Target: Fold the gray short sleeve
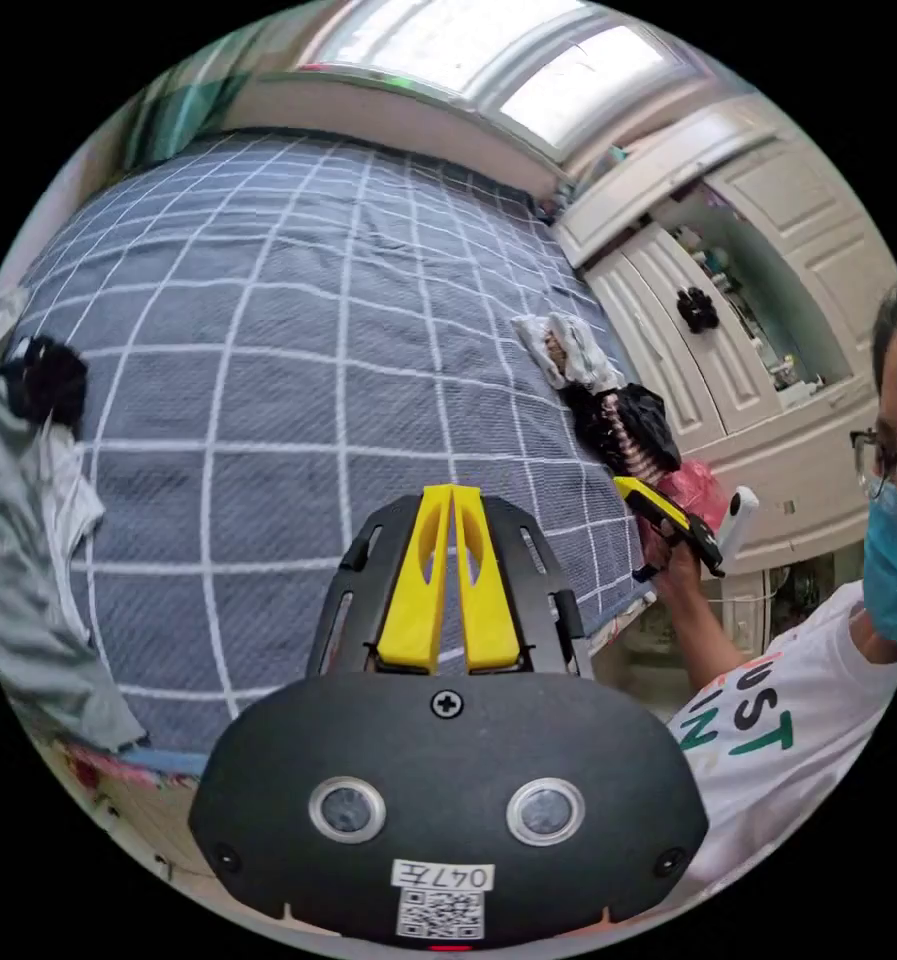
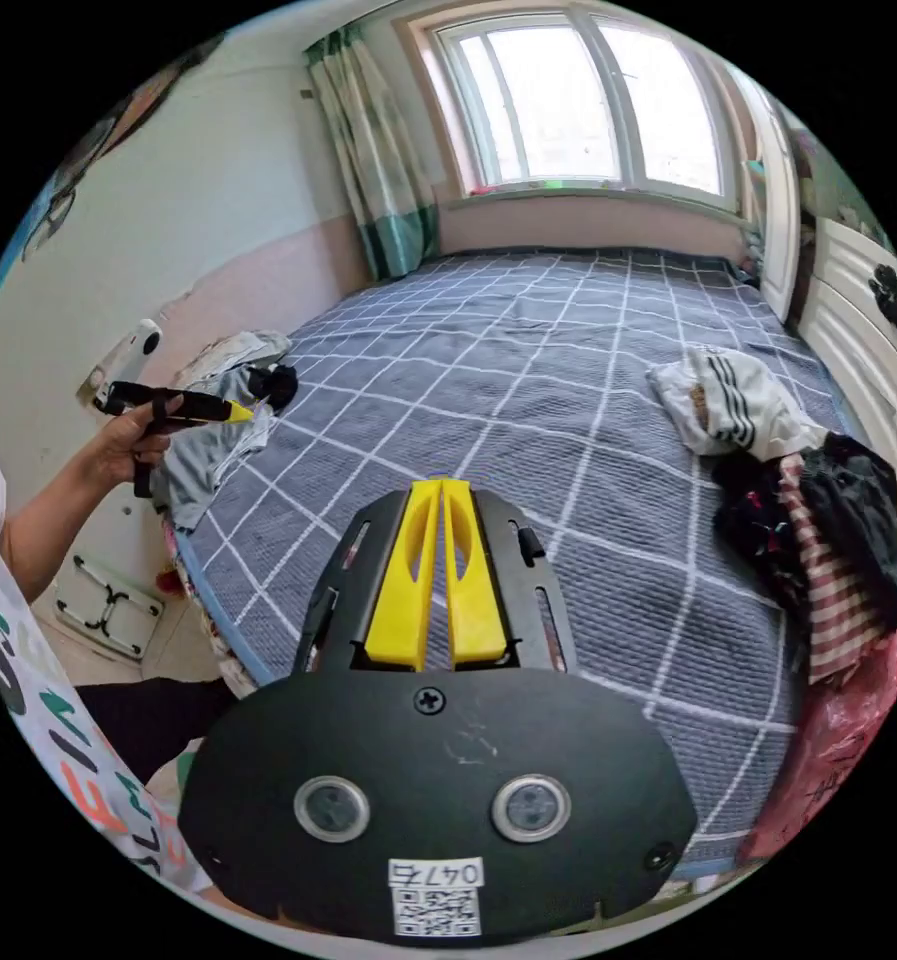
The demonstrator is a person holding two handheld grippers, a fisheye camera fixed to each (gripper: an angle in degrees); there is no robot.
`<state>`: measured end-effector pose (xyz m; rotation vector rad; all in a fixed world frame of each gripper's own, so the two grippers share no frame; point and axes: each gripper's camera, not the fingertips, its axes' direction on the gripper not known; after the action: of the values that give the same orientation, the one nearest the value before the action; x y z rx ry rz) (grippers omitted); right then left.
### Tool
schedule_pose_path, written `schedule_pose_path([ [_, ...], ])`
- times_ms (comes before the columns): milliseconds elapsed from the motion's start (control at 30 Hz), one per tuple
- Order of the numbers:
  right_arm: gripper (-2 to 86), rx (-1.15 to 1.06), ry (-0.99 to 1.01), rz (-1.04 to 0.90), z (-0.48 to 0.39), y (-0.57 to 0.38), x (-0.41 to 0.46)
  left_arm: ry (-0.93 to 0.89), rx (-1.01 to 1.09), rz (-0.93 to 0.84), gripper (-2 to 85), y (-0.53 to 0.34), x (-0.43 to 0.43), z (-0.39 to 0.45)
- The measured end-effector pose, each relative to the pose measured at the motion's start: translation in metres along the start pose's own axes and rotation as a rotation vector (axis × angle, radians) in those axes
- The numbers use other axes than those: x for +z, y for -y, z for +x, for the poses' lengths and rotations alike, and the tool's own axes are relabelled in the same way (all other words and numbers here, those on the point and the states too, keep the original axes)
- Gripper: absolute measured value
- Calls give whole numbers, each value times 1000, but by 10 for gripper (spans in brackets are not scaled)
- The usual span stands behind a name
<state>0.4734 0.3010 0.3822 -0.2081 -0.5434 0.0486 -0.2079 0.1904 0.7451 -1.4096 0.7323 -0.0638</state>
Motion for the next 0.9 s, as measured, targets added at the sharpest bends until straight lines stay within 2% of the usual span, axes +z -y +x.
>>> schedule_pose_path([
  [133,-12,-21,52,19,-56,-53,37,57,3,9,-8,-73,7,-72],
  [233,-12,34,100,58,-87,-106,72,15,-18,-27,-9,-130,22,-139],
  [467,-12,226,511,249,-115,-217,143,-37,18,121,-8,-246,33,-262],
  [600,-12,134,458,213,-139,-242,147,-44,19,186,-9,-302,49,-323],
  [700,-12,17,291,206,-169,-264,143,-17,32,241,-9,-337,50,-356],
  [900,-12,2,162,323,-209,-332,134,11,18,369,-10,-446,60,-408],
])
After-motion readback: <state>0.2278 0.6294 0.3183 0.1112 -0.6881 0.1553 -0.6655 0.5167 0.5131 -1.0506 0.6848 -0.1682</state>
